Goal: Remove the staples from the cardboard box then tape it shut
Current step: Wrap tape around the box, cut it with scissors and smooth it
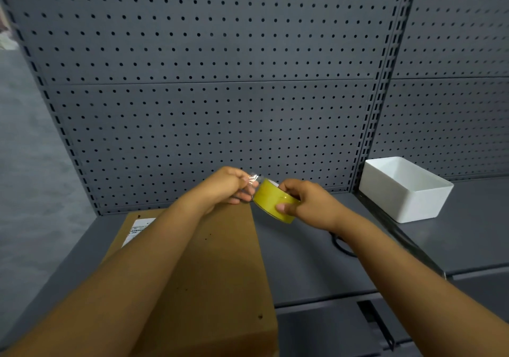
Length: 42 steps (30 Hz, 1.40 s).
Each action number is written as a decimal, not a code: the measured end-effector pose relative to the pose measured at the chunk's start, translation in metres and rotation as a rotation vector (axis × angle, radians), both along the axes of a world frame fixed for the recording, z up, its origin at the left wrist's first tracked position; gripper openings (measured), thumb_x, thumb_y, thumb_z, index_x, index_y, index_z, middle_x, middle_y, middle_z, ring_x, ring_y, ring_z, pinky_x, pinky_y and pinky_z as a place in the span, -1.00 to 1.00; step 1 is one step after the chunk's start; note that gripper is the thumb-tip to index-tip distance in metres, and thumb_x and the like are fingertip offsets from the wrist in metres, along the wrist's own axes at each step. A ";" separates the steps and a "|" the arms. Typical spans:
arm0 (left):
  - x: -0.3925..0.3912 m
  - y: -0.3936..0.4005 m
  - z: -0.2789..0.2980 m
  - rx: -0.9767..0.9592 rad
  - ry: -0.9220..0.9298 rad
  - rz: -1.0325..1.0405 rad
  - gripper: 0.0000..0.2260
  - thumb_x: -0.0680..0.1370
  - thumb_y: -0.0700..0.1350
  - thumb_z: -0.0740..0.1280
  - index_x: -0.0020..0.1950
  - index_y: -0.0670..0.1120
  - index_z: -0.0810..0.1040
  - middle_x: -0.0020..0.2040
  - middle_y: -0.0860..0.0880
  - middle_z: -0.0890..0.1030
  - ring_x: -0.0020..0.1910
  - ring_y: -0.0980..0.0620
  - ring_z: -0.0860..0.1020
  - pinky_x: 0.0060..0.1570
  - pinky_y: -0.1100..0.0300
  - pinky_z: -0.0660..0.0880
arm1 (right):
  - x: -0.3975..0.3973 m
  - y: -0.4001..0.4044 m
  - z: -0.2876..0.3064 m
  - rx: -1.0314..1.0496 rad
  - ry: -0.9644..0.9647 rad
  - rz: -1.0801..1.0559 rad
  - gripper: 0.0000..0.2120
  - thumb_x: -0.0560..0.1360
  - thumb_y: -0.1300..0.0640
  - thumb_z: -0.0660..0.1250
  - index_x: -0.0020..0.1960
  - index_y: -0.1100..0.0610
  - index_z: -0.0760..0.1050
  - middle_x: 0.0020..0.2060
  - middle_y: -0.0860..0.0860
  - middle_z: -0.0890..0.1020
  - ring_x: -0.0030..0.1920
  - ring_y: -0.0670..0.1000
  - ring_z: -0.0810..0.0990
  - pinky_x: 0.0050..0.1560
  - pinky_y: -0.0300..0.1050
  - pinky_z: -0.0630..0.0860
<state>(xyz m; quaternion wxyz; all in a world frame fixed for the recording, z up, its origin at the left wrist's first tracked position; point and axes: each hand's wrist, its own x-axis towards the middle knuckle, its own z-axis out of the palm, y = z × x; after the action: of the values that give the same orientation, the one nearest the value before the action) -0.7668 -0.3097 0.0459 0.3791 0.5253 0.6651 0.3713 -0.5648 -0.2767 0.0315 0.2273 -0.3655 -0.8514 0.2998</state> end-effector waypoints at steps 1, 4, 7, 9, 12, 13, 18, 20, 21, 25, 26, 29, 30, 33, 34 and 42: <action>0.000 -0.002 0.002 -0.005 -0.016 0.000 -0.76 0.65 -0.02 0.17 -0.02 -0.08 0.59 -0.20 0.02 0.63 -0.20 0.08 0.60 -0.01 0.15 0.50 | 0.000 -0.001 0.001 0.000 0.002 0.006 -0.88 0.49 0.19 0.39 -0.10 0.03 0.47 -0.17 0.03 0.62 -0.15 0.00 0.53 -0.05 -0.03 0.50; -0.002 -0.006 0.000 0.086 0.089 0.011 -0.71 0.56 0.09 0.31 -0.06 -0.14 0.61 -0.26 -0.01 0.64 -0.27 0.09 0.58 -0.16 0.28 0.52 | -0.001 -0.004 0.002 0.002 0.001 0.023 -0.89 0.50 0.19 0.38 -0.08 0.03 0.47 -0.19 -0.01 0.60 -0.17 -0.02 0.53 -0.06 -0.03 0.50; -0.005 -0.004 -0.007 0.232 0.223 0.092 -0.81 0.51 -0.05 0.42 -0.16 -0.18 0.65 -0.29 -0.11 0.67 -0.32 0.06 0.58 -0.11 0.18 0.55 | -0.005 -0.007 0.003 0.021 -0.008 0.002 -0.90 0.50 0.17 0.37 0.00 0.08 0.50 -0.12 0.06 0.63 -0.09 0.07 0.58 -0.02 0.02 0.52; -0.005 -0.004 -0.008 0.272 0.215 0.123 -0.88 0.50 -0.12 0.43 -0.14 -0.17 0.67 -0.29 -0.09 0.68 -0.33 0.06 0.60 -0.11 0.16 0.57 | -0.006 -0.009 0.004 0.034 -0.013 -0.020 -0.88 0.51 0.16 0.37 0.04 0.11 0.51 -0.09 0.09 0.63 -0.04 0.10 0.59 -0.01 0.02 0.52; -0.006 -0.005 -0.005 0.270 0.170 0.147 -0.90 0.48 -0.15 0.46 -0.07 -0.17 0.63 -0.32 -0.04 0.66 -0.40 0.13 0.59 -0.23 0.25 0.52 | -0.007 -0.010 0.006 0.028 -0.004 -0.025 -0.88 0.49 0.14 0.40 0.01 0.06 0.52 -0.08 0.06 0.64 -0.03 0.08 0.60 0.01 0.02 0.53; -0.007 -0.006 -0.004 0.254 0.173 0.153 -0.87 0.47 -0.13 0.46 -0.09 -0.17 0.60 -0.32 -0.04 0.66 -0.40 0.14 0.58 -0.26 0.27 0.49 | -0.007 -0.010 0.007 0.026 0.006 -0.033 -0.88 0.49 0.12 0.41 0.00 0.04 0.52 -0.08 0.05 0.64 -0.04 0.06 0.61 0.00 0.00 0.53; -0.010 -0.004 0.002 0.233 0.152 0.146 -0.81 0.47 -0.05 0.46 -0.09 -0.16 0.58 -0.14 -0.03 0.62 -0.13 0.04 0.57 -0.05 0.12 0.56 | -0.010 -0.012 0.009 0.078 0.054 -0.077 -0.95 0.52 0.05 0.35 -0.05 0.01 0.52 -0.18 0.01 0.63 -0.16 -0.02 0.57 -0.16 -0.15 0.46; -0.010 -0.005 0.004 0.222 0.101 0.147 -0.81 0.48 -0.06 0.45 -0.07 -0.17 0.57 -0.14 -0.01 0.58 -0.16 0.07 0.54 -0.15 0.18 0.57 | -0.012 -0.012 0.009 0.072 0.093 -0.105 -0.83 0.55 -0.02 0.30 -0.06 0.08 0.51 -0.19 0.07 0.61 -0.21 -0.01 0.53 -0.19 -0.12 0.43; -0.011 -0.006 0.005 0.202 0.067 0.139 -0.81 0.49 -0.06 0.45 -0.06 -0.17 0.58 -0.15 -0.01 0.58 -0.19 0.10 0.54 -0.22 0.23 0.56 | -0.013 -0.011 0.009 0.065 0.116 -0.130 -0.77 0.55 -0.05 0.28 -0.08 0.11 0.50 -0.21 0.10 0.59 -0.24 -0.01 0.50 -0.21 -0.12 0.40; -0.012 -0.008 0.006 0.100 0.030 0.120 -0.83 0.48 -0.04 0.45 -0.09 -0.13 0.58 -0.26 -0.04 0.58 -0.34 0.10 0.51 -0.24 0.27 0.55 | -0.018 -0.008 0.006 0.105 0.132 -0.240 -0.71 0.54 -0.07 0.29 -0.15 0.16 0.49 -0.35 0.02 0.50 -0.33 -0.03 0.43 -0.33 -0.16 0.32; -0.010 -0.009 0.005 0.079 0.042 0.121 -0.84 0.49 -0.05 0.45 -0.11 -0.13 0.58 -0.29 -0.04 0.57 -0.37 0.09 0.49 -0.28 0.28 0.54 | -0.021 -0.006 0.005 0.129 0.106 -0.246 -0.72 0.54 -0.07 0.29 -0.17 0.14 0.49 -0.37 0.01 0.49 -0.33 -0.02 0.42 -0.35 -0.16 0.31; -0.007 -0.009 0.001 0.072 0.074 0.152 -0.85 0.51 -0.08 0.42 -0.17 -0.12 0.54 -0.33 -0.05 0.56 -0.43 0.09 0.47 -0.34 0.29 0.51 | -0.033 0.000 0.007 0.238 -0.017 -0.245 -0.76 0.53 -0.08 0.29 -0.18 0.07 0.49 -0.38 0.00 0.47 -0.29 0.05 0.46 -0.36 -0.14 0.30; -0.006 -0.009 0.002 0.089 0.075 0.169 -0.84 0.52 -0.08 0.41 -0.19 -0.12 0.54 -0.33 -0.05 0.57 -0.43 0.08 0.47 -0.31 0.28 0.51 | -0.034 0.004 0.009 0.278 -0.069 -0.260 -0.76 0.52 -0.10 0.28 -0.15 0.07 0.50 -0.36 0.00 0.48 -0.25 0.08 0.48 -0.33 -0.14 0.32; -0.008 -0.009 0.011 0.143 0.046 0.193 -0.85 0.51 -0.07 0.42 -0.19 -0.11 0.54 -0.30 -0.04 0.59 -0.40 0.09 0.50 -0.32 0.31 0.52 | -0.027 0.017 0.012 0.381 -0.310 -0.333 -0.67 0.52 -0.18 0.23 -0.04 0.09 0.52 -0.25 0.03 0.52 -0.17 0.11 0.50 -0.23 -0.10 0.37; -0.009 -0.009 0.014 0.157 0.049 0.189 -0.85 0.51 -0.07 0.43 -0.17 -0.12 0.55 -0.28 -0.04 0.60 -0.37 0.10 0.52 -0.34 0.33 0.52 | -0.023 0.021 0.012 0.392 -0.348 -0.332 -0.65 0.52 -0.20 0.22 -0.05 0.09 0.52 -0.24 0.04 0.53 -0.17 0.11 0.51 -0.24 -0.11 0.36; -0.023 -0.009 0.008 -0.011 0.038 0.201 -0.76 0.48 -0.02 0.45 -0.09 -0.21 0.62 -0.20 -0.09 0.68 -0.28 0.07 0.60 -0.24 0.26 0.57 | -0.029 0.046 0.006 0.173 -0.145 -0.153 -0.45 0.46 -0.30 0.27 -0.35 0.18 0.38 -0.52 0.01 0.37 -0.45 0.00 0.35 -0.34 -0.11 0.31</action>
<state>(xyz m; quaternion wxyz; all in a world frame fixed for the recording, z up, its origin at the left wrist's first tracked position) -0.7895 -0.3191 0.0534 0.3303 0.4606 0.7236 0.3938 -0.5941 -0.2304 0.0380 0.2181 -0.4291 -0.8579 0.1797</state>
